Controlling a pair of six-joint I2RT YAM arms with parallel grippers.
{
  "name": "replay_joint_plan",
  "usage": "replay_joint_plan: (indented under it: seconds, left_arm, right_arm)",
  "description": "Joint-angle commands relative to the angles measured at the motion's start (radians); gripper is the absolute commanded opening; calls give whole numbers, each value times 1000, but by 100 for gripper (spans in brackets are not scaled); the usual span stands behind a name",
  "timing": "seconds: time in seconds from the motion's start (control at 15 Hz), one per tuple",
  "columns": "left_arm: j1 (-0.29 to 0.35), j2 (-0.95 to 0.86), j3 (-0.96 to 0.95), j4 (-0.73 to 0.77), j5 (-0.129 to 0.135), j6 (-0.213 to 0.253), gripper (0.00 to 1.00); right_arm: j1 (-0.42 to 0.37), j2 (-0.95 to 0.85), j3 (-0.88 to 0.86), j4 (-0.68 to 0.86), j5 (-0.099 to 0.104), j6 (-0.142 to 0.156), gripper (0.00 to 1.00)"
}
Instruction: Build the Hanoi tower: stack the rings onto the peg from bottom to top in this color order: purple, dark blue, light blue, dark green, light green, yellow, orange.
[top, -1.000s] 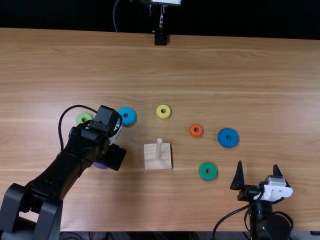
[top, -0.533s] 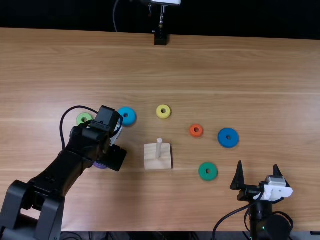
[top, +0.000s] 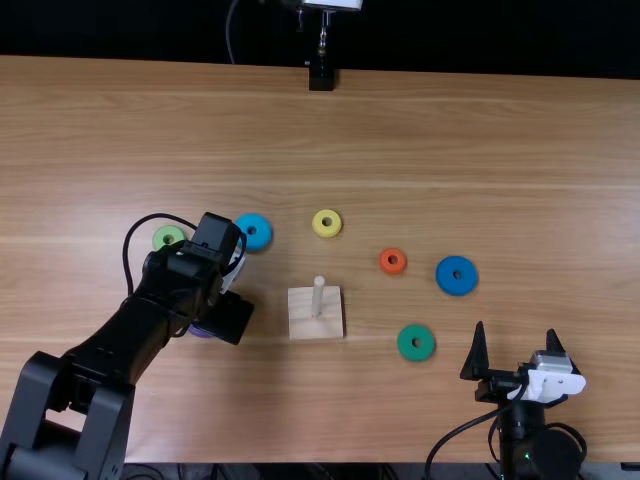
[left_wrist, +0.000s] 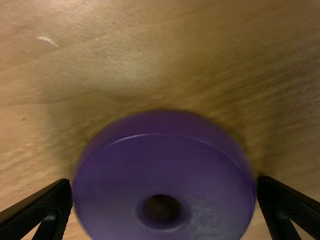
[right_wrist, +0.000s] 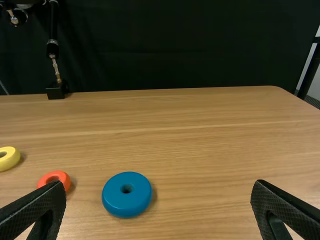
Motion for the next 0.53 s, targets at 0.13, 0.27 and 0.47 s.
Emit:
replay_joint_plan:
  seconds: [0.13,0.27,0.47]
  left_arm:
    - [-13,24,-19,-9,4,-1,100]
    - [-15,24,-19,-1,4,1,90]
    - [-24,20,-25,4,-2,-5,0]
  right_arm:
    - [-10,-12,-11,-23,0,1,100]
    - [-10,-12,-11,-23,0,1,100]
    - [-10,-12,-11,-23,0,1,100]
